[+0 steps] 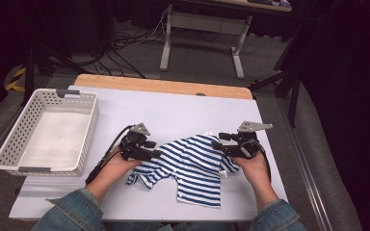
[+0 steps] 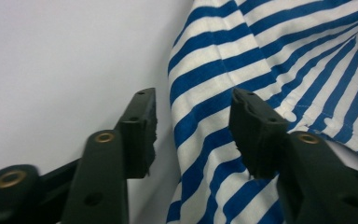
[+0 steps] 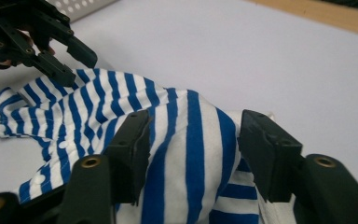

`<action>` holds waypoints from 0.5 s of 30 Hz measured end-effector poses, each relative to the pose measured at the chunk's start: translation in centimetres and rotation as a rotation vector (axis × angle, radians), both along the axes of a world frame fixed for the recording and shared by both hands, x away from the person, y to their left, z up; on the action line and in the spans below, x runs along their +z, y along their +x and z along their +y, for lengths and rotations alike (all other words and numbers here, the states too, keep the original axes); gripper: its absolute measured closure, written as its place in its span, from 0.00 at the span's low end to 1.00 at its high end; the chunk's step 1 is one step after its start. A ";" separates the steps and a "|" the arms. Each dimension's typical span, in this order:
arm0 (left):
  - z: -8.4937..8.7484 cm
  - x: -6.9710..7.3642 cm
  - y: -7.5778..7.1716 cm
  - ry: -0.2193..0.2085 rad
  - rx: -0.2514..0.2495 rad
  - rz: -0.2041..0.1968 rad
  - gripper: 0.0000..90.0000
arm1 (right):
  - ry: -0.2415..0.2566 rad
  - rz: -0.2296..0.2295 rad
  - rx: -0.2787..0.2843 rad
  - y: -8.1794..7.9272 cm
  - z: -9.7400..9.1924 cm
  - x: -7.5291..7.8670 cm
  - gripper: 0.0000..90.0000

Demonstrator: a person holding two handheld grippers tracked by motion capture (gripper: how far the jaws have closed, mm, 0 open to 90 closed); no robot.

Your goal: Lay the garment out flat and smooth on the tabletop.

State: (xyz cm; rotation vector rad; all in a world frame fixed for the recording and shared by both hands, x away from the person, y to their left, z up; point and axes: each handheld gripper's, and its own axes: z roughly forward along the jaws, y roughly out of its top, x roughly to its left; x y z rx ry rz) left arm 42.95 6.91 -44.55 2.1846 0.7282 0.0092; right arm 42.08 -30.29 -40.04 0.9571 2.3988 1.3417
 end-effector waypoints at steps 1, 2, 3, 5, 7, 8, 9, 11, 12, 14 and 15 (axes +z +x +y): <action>0.0 0.0 0.0 0.000 0.000 0.000 0.65 | 0.000 0.000 0.000 0.0 0.0 0.0 0.51; -0.1 -0.1 0.1 0.007 -0.011 0.010 0.73 | -0.018 0.033 0.004 0.6 0.3 -0.3 0.63; -0.4 -0.3 0.2 0.015 -0.018 0.032 0.81 | -0.038 0.045 0.010 0.8 0.5 -0.4 0.71; -0.4 -0.4 0.2 0.023 -0.021 0.041 0.95 | -0.059 0.043 0.027 0.9 0.8 -0.4 0.87; -0.3 -0.1 0.2 0.016 -0.013 0.026 0.97 | -0.055 0.019 0.032 0.8 1.1 -0.1 0.96; -0.3 -0.1 0.2 0.016 -0.013 0.026 0.98 | -0.055 0.019 0.032 0.8 1.1 -0.1 0.96; -0.1 0.1 0.2 0.008 -0.002 0.016 0.98 | -0.057 0.003 0.032 0.8 1.3 0.2 0.97; 0.4 1.1 0.0 -0.026 0.020 -0.015 0.98 | -0.061 -0.052 0.028 0.7 1.7 1.5 0.98; 0.4 1.1 0.0 -0.026 0.020 -0.015 0.98 | -0.061 -0.052 0.028 0.7 1.7 1.5 0.98; 1.3 2.8 -0.8 -0.059 0.050 -0.091 0.98 | -0.042 -0.121 0.043 0.1 2.0 3.4 0.98; 1.3 2.8 -0.8 -0.059 0.050 -0.091 0.98 | -0.042 -0.121 0.043 0.1 2.0 3.4 0.98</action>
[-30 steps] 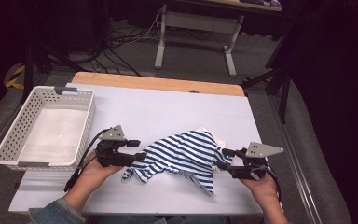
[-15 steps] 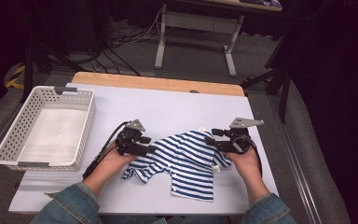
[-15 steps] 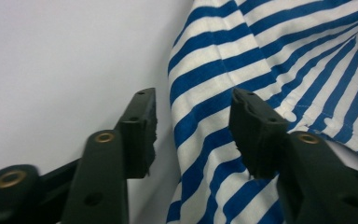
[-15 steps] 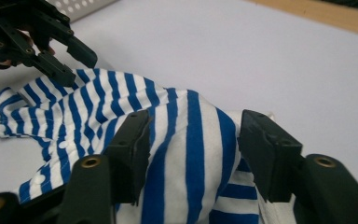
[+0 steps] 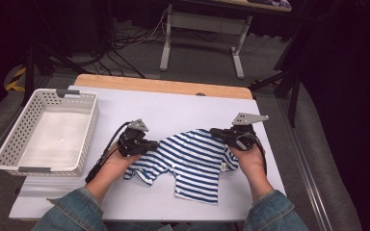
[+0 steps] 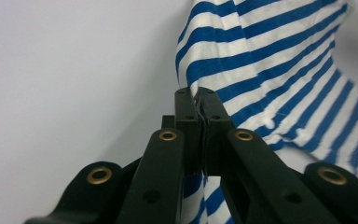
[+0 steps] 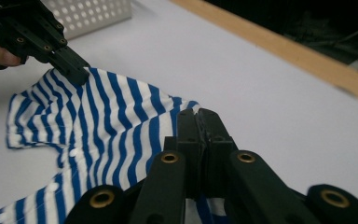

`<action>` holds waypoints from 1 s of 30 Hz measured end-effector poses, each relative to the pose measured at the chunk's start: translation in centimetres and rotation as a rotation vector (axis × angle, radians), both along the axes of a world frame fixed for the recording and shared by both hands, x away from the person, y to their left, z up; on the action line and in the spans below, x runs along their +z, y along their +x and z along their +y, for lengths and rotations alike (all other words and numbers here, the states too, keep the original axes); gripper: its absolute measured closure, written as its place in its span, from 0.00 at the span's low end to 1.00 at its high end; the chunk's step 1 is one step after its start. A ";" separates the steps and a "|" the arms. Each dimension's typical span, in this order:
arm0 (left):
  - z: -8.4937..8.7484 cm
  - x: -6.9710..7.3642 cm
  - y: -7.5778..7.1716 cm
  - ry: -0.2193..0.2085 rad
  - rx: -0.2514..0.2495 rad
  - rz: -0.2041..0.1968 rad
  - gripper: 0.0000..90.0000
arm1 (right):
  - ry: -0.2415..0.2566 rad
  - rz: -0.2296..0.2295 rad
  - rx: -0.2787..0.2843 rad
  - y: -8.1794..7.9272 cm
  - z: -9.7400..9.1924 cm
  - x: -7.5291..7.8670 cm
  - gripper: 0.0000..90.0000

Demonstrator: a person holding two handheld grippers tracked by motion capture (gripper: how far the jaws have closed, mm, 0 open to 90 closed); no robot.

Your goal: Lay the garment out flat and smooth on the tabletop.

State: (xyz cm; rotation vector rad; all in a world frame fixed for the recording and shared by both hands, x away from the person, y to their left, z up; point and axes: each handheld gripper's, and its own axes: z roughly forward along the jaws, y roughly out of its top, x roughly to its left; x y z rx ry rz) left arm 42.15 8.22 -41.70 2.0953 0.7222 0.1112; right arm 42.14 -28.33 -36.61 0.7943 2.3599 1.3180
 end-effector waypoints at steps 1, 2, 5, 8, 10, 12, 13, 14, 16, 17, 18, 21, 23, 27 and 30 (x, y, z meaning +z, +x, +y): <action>0.8 1.2 -0.7 -0.024 0.022 -0.049 0.98 | 0.007 -0.054 0.012 -0.9 0.1 1.4 0.98; 1.1 1.8 -1.2 -0.034 0.032 -0.071 0.98 | 0.014 -0.081 0.021 -1.4 0.1 2.0 0.98; 1.8 2.5 -2.1 -0.047 0.030 -0.100 0.98 | 0.043 -0.130 0.048 -2.9 0.0 3.0 0.98; 2.2 2.5 -3.6 -0.026 -0.019 -0.094 0.98 | 0.053 -0.122 0.080 -3.8 0.0 2.8 0.98; 2.2 1.8 -4.5 0.003 -0.071 -0.057 0.97 | 0.033 -0.091 0.116 -4.8 0.1 1.8 0.98; 2.3 0.3 -5.3 0.017 -0.133 0.013 0.97 | -0.002 -0.017 0.173 -6.3 0.1 -0.2 0.98; 2.3 0.3 -5.3 0.017 -0.133 0.013 0.97 | -0.002 -0.017 0.173 -6.3 0.1 -0.2 0.98; 2.3 -0.2 -5.5 0.026 -0.154 0.043 0.97 | -0.010 0.007 0.189 -6.8 0.0 -0.9 0.98; 2.2 -0.9 -5.6 0.042 -0.176 0.075 0.97 | -0.032 0.047 0.208 -7.6 -0.1 -2.1 0.98; 2.1 -1.2 -5.5 0.044 -0.191 0.094 0.97 | -0.042 0.074 0.220 -8.0 -0.1 -2.7 0.98; 2.1 -1.4 -5.5 0.043 -0.203 0.113 0.95 | -0.055 0.098 0.236 -8.5 -0.1 -3.3 0.98; 1.9 -1.6 -5.1 0.022 -0.223 0.136 0.86 | -0.069 0.126 0.245 -8.7 -0.1 -3.9 0.98; 1.9 -1.4 -4.9 0.001 -0.222 0.134 0.72 | -0.090 0.157 0.254 -8.5 -0.1 -4.7 0.97; 2.2 -0.3 -3.8 -0.058 -0.194 0.101 0.62 | -0.076 0.148 0.258 -8.5 -0.2 -4.7 0.87; 2.1 0.2 -3.0 -0.074 -0.153 0.076 0.57 | -0.026 0.109 0.230 -8.3 -0.7 -3.9 0.70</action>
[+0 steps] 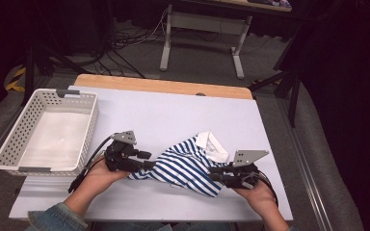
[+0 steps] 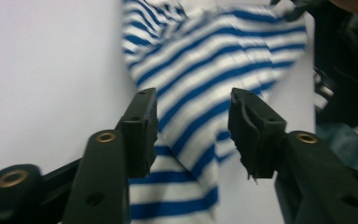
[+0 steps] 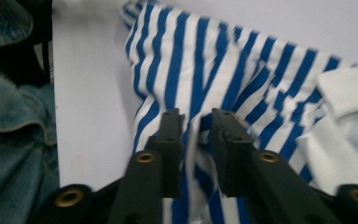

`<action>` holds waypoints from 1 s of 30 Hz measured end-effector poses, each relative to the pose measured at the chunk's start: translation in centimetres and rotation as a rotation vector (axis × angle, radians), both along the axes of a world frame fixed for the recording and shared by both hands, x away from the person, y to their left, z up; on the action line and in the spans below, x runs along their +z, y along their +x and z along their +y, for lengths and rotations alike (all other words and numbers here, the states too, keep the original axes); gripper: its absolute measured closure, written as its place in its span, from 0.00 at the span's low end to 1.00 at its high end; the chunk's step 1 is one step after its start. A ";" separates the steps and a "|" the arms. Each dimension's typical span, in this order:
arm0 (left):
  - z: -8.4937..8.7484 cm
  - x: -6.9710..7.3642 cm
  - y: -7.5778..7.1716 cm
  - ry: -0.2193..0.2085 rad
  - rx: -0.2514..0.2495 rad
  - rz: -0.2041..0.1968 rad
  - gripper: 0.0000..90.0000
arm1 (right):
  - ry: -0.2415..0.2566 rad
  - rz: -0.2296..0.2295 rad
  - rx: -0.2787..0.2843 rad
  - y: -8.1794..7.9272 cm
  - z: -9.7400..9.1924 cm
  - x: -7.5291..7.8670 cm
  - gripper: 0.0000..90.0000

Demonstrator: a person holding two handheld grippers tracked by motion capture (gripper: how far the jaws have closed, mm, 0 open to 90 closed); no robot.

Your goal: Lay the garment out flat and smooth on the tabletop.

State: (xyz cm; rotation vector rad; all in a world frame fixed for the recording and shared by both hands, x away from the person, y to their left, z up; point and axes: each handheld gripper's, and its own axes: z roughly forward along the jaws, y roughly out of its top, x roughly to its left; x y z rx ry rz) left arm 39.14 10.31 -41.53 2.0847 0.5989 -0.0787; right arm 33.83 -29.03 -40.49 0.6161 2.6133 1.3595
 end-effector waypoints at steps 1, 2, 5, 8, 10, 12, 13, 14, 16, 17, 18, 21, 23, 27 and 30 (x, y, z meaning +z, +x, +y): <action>-0.1 0.1 0.3 0.001 0.011 -0.001 0.56 | 0.050 -0.027 -0.040 0.2 -0.6 0.4 0.64; -0.2 0.2 0.6 0.000 0.029 -0.004 0.55 | 0.074 -0.038 -0.062 0.4 -1.0 0.5 0.62; -0.9 0.2 1.5 0.007 0.060 -0.004 0.54 | 0.085 -0.061 -0.125 1.0 -1.7 0.6 0.56; -1.2 0.1 1.7 -0.009 0.078 -0.015 0.53 | 0.040 -0.084 -0.262 3.1 -2.7 -0.2 0.46; -1.2 0.0 1.7 -0.011 0.085 -0.021 0.51 | 0.031 -0.077 -0.286 3.8 -2.9 -0.5 0.44; -1.0 0.1 1.6 -0.008 0.097 -0.046 0.47 | 0.019 -0.056 -0.336 5.6 -3.0 -1.1 0.40; -1.0 0.1 1.6 -0.008 0.097 -0.046 0.46 | 0.016 -0.044 -0.344 6.2 -3.0 -1.3 0.39; -0.9 0.1 1.6 -0.011 0.102 -0.050 0.46 | 0.016 -0.044 -0.344 6.2 -3.0 -1.3 0.39; -0.6 0.3 1.5 -0.024 0.116 -0.056 0.45 | -0.003 -0.030 -0.359 7.5 -2.8 -1.5 0.38; -0.4 0.3 1.5 -0.030 0.120 -0.061 0.44 | -0.010 -0.028 -0.363 8.0 -2.6 -1.6 0.38; -0.4 0.3 1.5 -0.029 0.122 -0.068 0.43 | -0.015 -0.027 -0.368 8.5 -2.4 -1.7 0.39; -0.2 0.3 1.5 -0.027 0.129 -0.084 0.42 | -0.044 -0.013 -0.379 9.6 -2.1 -2.0 0.42; 0.0 0.2 1.4 -0.030 0.134 -0.086 0.42 | -0.074 0.002 -0.384 10.3 -1.8 -2.3 0.45; 0.5 0.0 1.3 -0.030 0.147 -0.083 0.43 | -0.120 0.068 -0.382 11.7 -1.4 -3.2 0.61; 0.8 -0.2 1.3 -0.030 0.154 -0.076 0.43 | -0.135 0.104 -0.371 12.2 -1.1 -3.4 0.70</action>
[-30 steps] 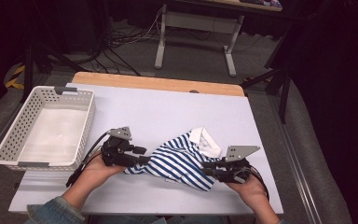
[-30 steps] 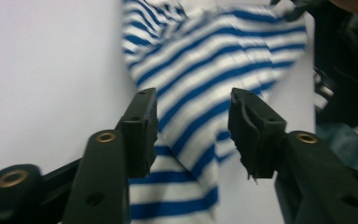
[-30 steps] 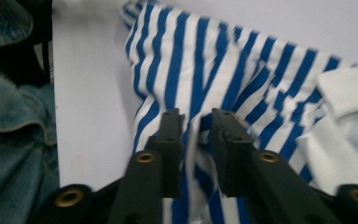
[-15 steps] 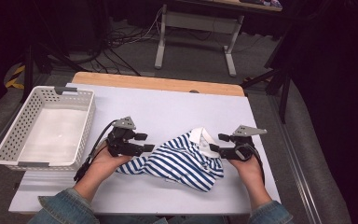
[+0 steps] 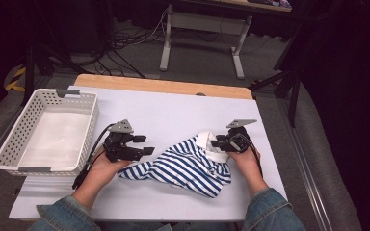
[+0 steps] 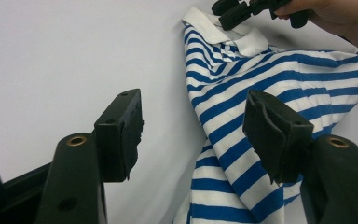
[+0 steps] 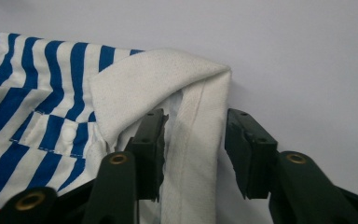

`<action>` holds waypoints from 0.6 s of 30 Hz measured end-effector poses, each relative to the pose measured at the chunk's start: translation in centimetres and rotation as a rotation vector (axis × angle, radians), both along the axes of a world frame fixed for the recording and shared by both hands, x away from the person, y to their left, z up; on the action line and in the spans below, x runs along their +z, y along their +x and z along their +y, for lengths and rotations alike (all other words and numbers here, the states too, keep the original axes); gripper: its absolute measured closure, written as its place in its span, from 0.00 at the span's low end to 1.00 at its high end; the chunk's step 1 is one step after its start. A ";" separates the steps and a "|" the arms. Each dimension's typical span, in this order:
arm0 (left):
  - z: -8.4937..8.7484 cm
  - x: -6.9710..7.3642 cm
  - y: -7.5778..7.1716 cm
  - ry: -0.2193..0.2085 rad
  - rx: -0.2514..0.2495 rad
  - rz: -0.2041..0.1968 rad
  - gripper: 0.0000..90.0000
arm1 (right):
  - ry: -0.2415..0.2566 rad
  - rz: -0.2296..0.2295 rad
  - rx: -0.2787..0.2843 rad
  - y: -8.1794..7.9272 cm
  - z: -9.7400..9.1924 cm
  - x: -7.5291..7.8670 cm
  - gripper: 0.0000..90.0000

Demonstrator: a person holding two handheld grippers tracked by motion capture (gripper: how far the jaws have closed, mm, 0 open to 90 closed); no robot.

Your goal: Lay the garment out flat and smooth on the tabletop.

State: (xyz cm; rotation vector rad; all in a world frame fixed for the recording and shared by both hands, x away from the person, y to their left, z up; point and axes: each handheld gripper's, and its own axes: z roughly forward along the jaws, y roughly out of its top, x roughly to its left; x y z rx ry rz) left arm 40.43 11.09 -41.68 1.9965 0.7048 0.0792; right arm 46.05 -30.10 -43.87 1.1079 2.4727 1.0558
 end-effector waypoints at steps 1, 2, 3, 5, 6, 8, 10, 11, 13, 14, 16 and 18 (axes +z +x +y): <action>0.0 0.0 0.0 0.000 0.000 0.000 0.43 | 0.000 0.000 0.000 0.0 0.0 0.0 0.70; 0.1 -0.1 -0.1 -0.004 0.002 -0.001 0.43 | -0.021 0.002 0.015 0.2 0.3 0.1 0.79; 0.1 -0.1 -0.1 -0.004 0.002 -0.001 0.43 | -0.021 0.010 0.019 0.2 0.4 0.1 0.85; 0.3 -0.2 -0.2 -0.006 0.003 0.004 0.43 | -0.017 0.010 0.035 0.3 0.5 0.3 0.93; 0.3 -0.3 -0.3 -0.003 0.005 0.004 0.43 | -0.023 0.010 0.037 0.3 0.6 0.4 0.96; 0.4 -0.3 -0.5 -0.007 0.007 0.006 0.44 | -0.032 0.004 0.042 0.4 0.6 0.5 0.94; 0.5 -0.4 -0.6 -0.004 0.004 0.008 0.44 | -0.039 -0.007 0.020 0.5 0.3 0.5 0.82; 0.6 -0.5 -0.6 -0.003 0.005 0.008 0.44 | -0.044 -0.016 0.005 0.6 0.2 0.4 0.73; 0.6 -0.5 -0.7 -0.003 0.005 0.012 0.44 | -0.050 -0.018 -0.006 0.7 0.1 0.3 0.69; 0.6 -0.6 -0.6 -0.004 0.006 0.012 0.44 | -0.041 0.003 -0.006 0.8 0.0 0.1 0.67; 0.6 -0.6 -0.6 -0.007 0.004 0.013 0.44 | -0.036 0.061 0.005 0.9 0.1 -0.4 0.69; 0.5 -0.6 -0.6 -0.007 0.003 0.010 0.44 | -0.038 0.067 0.026 0.7 0.4 -0.4 0.83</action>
